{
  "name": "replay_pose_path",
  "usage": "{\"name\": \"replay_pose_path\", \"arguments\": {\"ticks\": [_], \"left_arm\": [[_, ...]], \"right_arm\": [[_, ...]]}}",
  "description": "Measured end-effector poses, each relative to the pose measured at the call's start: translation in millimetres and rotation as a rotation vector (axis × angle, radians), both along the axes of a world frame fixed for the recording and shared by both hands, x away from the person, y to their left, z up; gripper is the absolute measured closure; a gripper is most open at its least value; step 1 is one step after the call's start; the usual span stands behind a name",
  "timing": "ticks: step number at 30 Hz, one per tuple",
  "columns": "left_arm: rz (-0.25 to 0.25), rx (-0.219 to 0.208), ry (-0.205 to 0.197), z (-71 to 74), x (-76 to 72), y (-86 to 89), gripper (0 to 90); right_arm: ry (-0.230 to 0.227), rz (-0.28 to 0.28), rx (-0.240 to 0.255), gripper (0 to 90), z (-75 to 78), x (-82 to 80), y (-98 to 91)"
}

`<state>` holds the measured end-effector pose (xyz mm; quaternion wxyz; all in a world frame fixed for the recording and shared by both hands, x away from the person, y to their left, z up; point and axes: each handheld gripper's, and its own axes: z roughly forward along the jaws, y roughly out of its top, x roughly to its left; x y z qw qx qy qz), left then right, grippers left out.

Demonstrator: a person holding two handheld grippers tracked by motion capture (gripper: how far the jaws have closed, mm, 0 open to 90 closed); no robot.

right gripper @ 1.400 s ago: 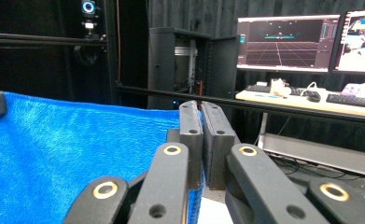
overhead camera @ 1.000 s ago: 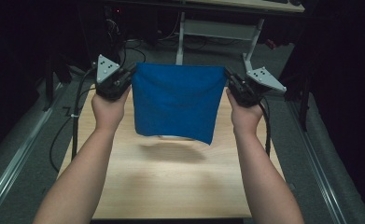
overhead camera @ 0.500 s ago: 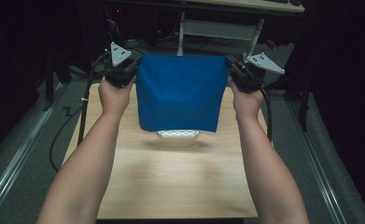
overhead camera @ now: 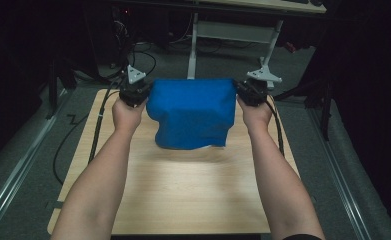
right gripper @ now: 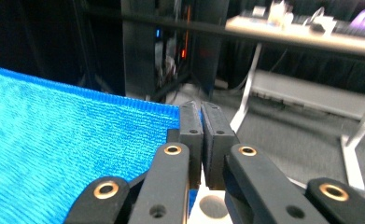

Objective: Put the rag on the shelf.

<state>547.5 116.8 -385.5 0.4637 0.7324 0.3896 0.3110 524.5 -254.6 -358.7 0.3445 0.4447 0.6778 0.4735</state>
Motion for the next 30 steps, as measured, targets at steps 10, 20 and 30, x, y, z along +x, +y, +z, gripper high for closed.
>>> {"name": "replay_pose_path", "arguments": {"ticks": [10, 20, 30], "left_arm": [[-0.021, -0.013, 0.078, -41.0, -8.9, 2.6, 87.6], [-0.058, -0.028, 0.132, -70.2, -28.1, -0.2, 87.6], [-0.087, -0.049, 0.151, -89.3, -38.6, -4.9, 87.7]], "right_arm": [[0.083, 0.018, 0.005, 88.8, -47.9, -5.5, 1.2], [0.134, 0.019, 0.053, 88.7, -77.8, -19.9, -2.5], [0.186, 0.036, 0.046, 88.7, -100.5, -31.7, 2.2]]}}
